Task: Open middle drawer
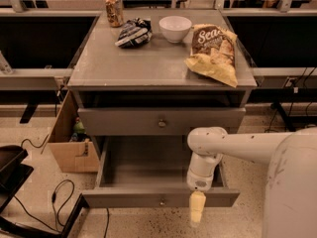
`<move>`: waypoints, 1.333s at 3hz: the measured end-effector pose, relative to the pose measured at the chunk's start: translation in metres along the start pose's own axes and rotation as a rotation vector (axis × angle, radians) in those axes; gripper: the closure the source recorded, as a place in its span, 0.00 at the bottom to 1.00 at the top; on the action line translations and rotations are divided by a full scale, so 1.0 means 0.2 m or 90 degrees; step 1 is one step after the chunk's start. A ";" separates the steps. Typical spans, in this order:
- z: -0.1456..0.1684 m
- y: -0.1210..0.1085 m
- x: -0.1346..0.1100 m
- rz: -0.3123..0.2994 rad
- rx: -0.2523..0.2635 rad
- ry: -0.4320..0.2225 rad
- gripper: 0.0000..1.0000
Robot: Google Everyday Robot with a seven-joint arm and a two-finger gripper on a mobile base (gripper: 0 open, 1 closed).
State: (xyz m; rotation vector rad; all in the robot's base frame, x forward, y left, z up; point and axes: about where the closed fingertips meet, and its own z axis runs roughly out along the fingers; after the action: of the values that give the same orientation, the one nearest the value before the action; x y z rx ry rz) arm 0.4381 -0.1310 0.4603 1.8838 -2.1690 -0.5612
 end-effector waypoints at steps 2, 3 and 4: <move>-0.38 0.16 -0.06 -0.072 0.096 0.022 0.00; -0.64 0.33 -0.12 -0.125 0.157 0.055 0.00; -0.85 0.57 -0.22 -0.174 0.203 0.116 0.00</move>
Offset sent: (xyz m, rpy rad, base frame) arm 0.0119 0.0130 0.1767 -0.0339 -0.3322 0.2063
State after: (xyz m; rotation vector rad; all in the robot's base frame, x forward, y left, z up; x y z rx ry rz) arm 0.4100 -0.1003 0.6662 2.3149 -1.9913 -0.0796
